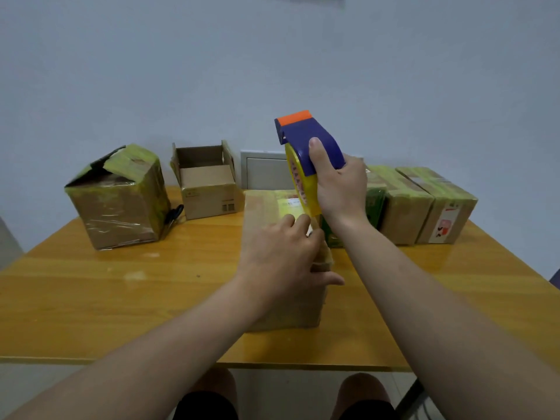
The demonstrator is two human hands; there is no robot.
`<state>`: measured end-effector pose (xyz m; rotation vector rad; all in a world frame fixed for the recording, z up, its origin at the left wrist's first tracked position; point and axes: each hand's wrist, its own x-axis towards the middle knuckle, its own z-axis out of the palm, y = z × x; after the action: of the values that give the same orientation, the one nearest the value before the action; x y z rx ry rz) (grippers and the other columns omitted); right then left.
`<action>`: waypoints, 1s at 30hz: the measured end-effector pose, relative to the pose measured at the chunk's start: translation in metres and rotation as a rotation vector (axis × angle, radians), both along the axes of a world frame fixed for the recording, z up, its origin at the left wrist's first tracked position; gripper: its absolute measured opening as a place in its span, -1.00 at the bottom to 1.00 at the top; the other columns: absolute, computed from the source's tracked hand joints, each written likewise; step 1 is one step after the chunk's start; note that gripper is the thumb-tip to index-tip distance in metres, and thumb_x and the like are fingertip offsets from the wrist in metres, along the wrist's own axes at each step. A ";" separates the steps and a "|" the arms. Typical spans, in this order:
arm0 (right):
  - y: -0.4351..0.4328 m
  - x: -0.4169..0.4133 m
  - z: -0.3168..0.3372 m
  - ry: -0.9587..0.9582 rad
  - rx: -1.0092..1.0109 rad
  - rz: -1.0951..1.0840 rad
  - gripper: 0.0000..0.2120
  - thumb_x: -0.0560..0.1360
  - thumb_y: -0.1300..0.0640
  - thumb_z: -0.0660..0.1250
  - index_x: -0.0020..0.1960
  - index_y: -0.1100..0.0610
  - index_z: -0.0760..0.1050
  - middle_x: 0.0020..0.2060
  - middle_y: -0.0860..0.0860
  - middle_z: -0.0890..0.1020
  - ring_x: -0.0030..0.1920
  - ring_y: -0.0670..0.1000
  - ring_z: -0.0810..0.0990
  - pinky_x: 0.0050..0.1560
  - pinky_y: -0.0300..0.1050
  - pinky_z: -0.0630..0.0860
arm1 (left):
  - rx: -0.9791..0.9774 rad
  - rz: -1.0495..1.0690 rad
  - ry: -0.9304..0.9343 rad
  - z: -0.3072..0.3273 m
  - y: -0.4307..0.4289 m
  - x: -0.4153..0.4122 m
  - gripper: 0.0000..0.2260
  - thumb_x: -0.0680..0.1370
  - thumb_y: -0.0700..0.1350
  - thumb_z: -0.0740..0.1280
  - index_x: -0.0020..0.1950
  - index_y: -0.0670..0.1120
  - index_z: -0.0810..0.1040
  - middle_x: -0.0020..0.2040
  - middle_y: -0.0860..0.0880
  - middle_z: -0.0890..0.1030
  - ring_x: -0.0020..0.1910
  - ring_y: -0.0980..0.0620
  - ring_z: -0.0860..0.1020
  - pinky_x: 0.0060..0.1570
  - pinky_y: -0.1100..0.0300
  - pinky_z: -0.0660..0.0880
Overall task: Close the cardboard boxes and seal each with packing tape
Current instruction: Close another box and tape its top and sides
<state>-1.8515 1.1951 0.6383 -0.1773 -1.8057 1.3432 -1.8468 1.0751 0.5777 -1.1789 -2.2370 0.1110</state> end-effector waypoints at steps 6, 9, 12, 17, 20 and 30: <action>-0.020 -0.002 -0.025 0.067 -0.075 0.057 -0.70 0.64 -0.07 0.33 -0.06 0.16 0.60 -0.29 -0.06 0.65 -0.30 -0.15 0.60 -0.26 -0.32 0.49 | 0.237 -0.213 -0.503 0.019 -0.044 -0.023 -0.40 0.44 0.49 0.26 0.25 0.13 0.68 0.16 0.18 0.66 0.09 0.23 0.55 0.05 0.26 0.59; -0.022 -0.004 -0.029 0.081 -0.079 0.063 -0.74 0.64 -0.05 0.33 -0.09 0.11 0.60 -0.30 -0.07 0.65 -0.28 -0.11 0.61 -0.23 -0.24 0.53 | 0.352 -0.362 -0.382 -0.005 -0.054 -0.032 -0.55 0.57 0.33 0.30 0.18 0.04 0.73 0.12 0.11 0.71 0.08 0.21 0.62 0.07 0.21 0.63; -0.021 -0.005 -0.030 0.069 -0.058 0.078 -0.76 0.64 -0.06 0.32 -0.11 0.05 0.58 -0.29 -0.05 0.64 -0.27 -0.07 0.61 -0.19 -0.15 0.56 | 0.554 -0.434 -0.195 -0.039 -0.047 -0.036 -0.65 0.63 0.17 0.36 0.03 -0.08 0.77 0.00 0.00 0.74 0.01 0.10 0.68 -0.01 0.15 0.64; -0.021 -0.009 -0.034 0.067 0.048 0.130 -0.65 0.59 -0.15 0.34 -0.18 0.12 0.57 -0.36 -0.01 0.62 -0.29 0.13 0.64 -0.19 0.18 0.63 | 1.206 -0.311 -0.558 -0.057 -0.039 -0.029 -0.65 0.68 0.07 0.26 -0.07 -0.09 0.74 0.15 0.04 0.70 0.30 0.03 0.59 0.28 -0.07 0.52; -0.024 -0.008 -0.034 0.060 0.130 0.124 -0.70 0.60 -0.06 0.38 -0.24 0.07 0.52 -0.43 -0.14 0.54 -0.38 -0.14 0.54 -0.29 -0.27 0.45 | 1.341 -0.299 -0.786 -0.065 -0.037 -0.021 -0.60 0.72 0.01 0.09 0.03 -0.04 0.71 0.40 0.02 0.56 0.48 0.03 0.43 0.43 0.19 0.37; -0.020 -0.010 -0.037 0.070 0.090 0.175 -0.68 0.61 -0.09 0.35 -0.17 0.13 0.57 -0.37 -0.14 0.56 -0.33 -0.10 0.55 -0.25 -0.15 0.51 | 1.045 -0.201 -1.149 -0.021 -0.067 -0.026 -0.73 0.64 -0.36 0.23 0.13 0.03 0.48 0.22 0.25 0.59 0.23 0.26 0.54 -0.03 0.36 0.56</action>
<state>-1.8615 1.1753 0.6014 0.0771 -1.8515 1.3670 -1.8726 1.0077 0.5571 -0.8575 -2.3162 -1.9741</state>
